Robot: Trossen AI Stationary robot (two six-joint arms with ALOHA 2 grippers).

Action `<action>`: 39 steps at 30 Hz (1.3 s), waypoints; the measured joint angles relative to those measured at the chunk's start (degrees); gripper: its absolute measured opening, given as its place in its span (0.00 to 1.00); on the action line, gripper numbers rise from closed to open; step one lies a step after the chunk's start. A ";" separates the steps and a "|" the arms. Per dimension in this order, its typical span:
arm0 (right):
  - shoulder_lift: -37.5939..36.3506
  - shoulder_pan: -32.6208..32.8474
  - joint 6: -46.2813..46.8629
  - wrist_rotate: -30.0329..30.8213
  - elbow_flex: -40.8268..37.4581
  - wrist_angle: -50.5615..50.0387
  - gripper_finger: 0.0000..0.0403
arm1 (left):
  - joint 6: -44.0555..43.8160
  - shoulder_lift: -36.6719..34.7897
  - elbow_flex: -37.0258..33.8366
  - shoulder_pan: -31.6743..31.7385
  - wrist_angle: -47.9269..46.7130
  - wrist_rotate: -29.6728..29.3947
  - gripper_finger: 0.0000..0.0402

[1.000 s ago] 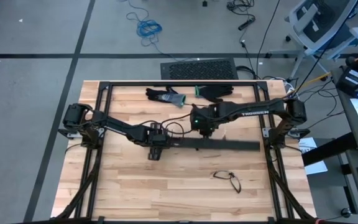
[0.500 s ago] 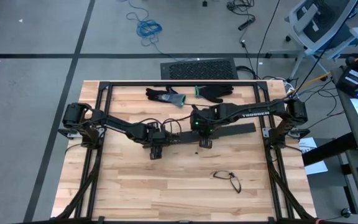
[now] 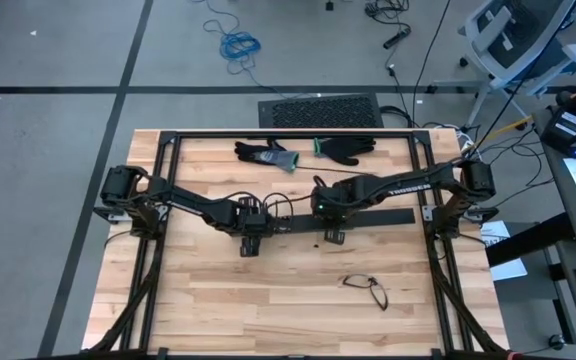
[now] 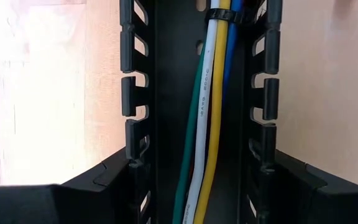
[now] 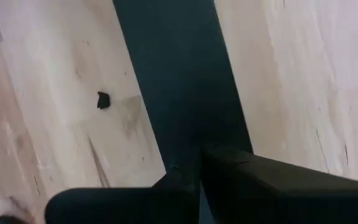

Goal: Ziptie cables
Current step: Close the black cable duct

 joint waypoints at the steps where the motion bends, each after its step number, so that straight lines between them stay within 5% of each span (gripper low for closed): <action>1: -0.07 0.20 0.24 0.03 -0.40 0.59 0.00 | 0.02 0.00 0.00 0.00 0.00 -0.04 0.64; 22: -4.40 -0.16 0.77 0.23 -0.79 1.98 0.00 | 0.08 0.02 0.00 0.02 0.12 -0.34 0.64; 39: 8.62 -0.18 4.21 -5.66 -5.32 32.32 0.00 | -0.09 0.02 -0.02 0.07 0.23 -0.35 0.64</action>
